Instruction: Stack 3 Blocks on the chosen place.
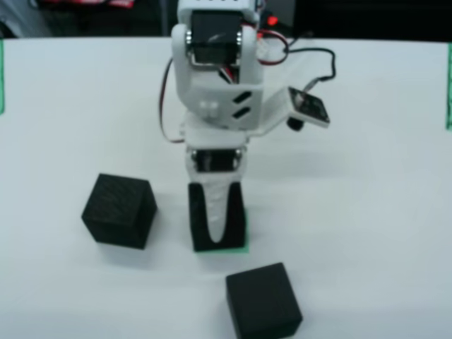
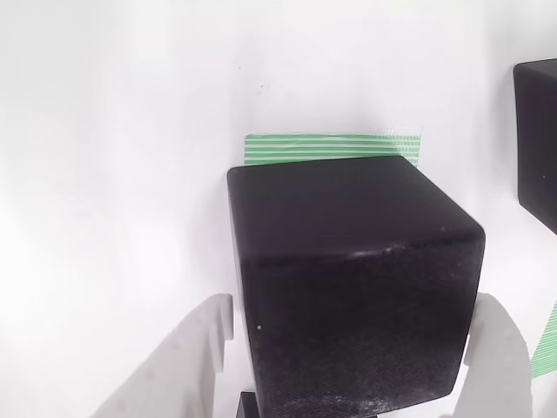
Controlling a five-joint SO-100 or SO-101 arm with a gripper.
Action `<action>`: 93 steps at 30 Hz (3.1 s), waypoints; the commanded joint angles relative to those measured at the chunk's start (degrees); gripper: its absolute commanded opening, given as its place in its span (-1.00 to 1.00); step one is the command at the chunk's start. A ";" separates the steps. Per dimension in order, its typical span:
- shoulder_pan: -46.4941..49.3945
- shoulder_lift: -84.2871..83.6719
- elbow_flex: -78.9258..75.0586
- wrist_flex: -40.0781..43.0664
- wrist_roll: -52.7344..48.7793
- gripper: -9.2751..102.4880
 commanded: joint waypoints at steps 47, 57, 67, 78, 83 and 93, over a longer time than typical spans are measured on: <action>-4.04 -22.15 -50.98 15.21 -3.87 -0.23; -4.92 -29.53 -55.11 11.43 -4.57 -0.23; -8.00 -33.75 -56.60 8.53 -4.57 -0.24; -7.38 -35.95 -55.46 6.59 -4.57 -0.29; -7.38 -35.86 -54.40 6.59 -4.57 -0.38; -6.94 -29.09 -49.31 6.68 -4.57 -0.41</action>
